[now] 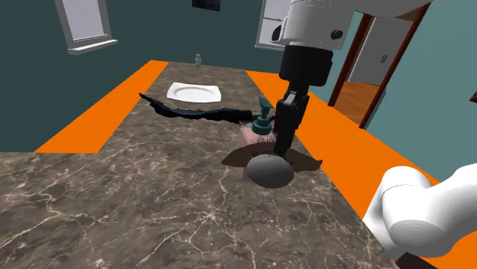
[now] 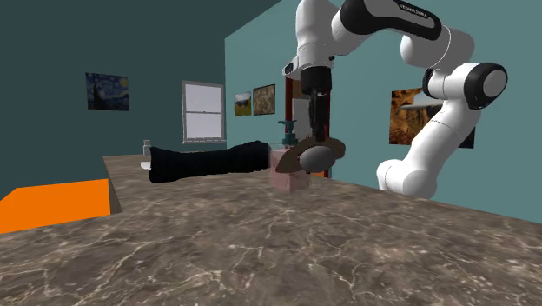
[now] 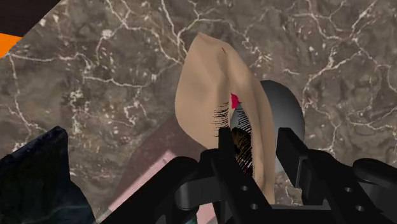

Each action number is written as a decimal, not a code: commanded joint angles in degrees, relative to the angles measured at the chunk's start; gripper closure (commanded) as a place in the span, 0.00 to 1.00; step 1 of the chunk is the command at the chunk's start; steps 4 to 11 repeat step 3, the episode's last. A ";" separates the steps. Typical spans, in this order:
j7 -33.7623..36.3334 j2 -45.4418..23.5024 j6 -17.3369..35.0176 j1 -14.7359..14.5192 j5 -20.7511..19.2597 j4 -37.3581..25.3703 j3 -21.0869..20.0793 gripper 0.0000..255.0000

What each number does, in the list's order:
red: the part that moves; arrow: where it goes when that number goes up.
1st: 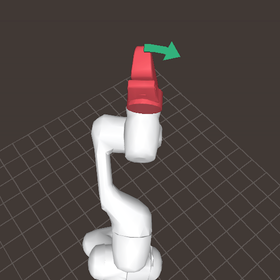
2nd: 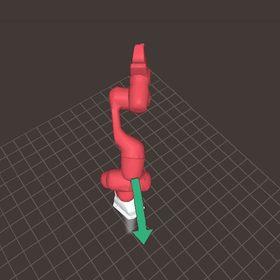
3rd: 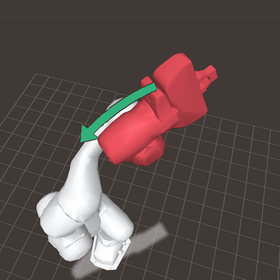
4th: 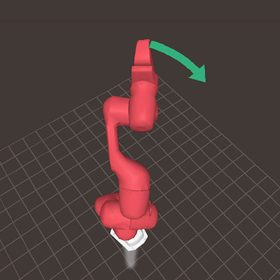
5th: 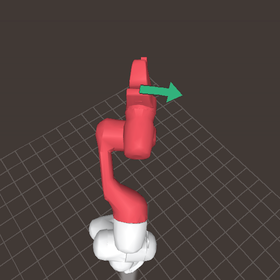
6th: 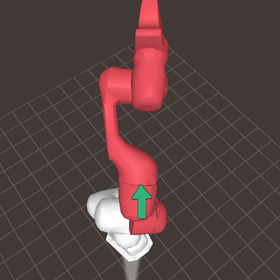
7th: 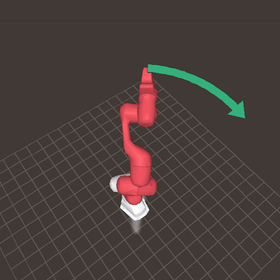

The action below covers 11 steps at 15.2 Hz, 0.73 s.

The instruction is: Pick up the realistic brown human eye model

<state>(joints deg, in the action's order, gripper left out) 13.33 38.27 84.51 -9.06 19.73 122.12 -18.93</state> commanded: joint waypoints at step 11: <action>0.31 -0.56 -1.54 0.11 -0.24 -2.11 0.26 1.00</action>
